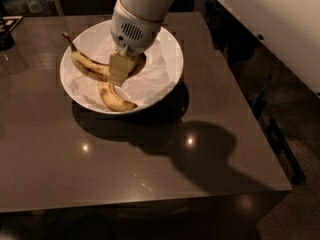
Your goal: Pick banana from white bowl
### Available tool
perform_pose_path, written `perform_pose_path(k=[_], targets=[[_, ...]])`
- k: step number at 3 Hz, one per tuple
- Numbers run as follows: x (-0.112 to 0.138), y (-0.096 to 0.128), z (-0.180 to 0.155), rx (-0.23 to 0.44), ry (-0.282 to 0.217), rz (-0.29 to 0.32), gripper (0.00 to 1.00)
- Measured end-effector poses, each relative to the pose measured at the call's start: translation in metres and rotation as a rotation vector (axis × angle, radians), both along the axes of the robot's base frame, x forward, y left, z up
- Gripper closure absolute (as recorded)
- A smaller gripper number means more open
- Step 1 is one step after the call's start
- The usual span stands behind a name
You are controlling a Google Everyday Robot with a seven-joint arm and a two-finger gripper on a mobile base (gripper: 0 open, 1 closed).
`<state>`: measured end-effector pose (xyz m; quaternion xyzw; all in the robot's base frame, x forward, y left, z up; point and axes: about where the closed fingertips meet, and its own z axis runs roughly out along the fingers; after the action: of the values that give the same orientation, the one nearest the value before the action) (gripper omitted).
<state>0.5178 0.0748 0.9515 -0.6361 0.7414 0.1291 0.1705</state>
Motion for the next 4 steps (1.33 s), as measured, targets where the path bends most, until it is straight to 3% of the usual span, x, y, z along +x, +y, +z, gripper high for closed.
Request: perform_pose_path(k=[1,2,4], targets=[[-0.010,-0.003,0.002,0.010,0.006,0.002,1.00],[-0.055,-0.026,0.015,0.034,0.010,-0.030,1.00],[-0.082,-0.041,0.021,0.050,0.011,-0.048,1.00]])
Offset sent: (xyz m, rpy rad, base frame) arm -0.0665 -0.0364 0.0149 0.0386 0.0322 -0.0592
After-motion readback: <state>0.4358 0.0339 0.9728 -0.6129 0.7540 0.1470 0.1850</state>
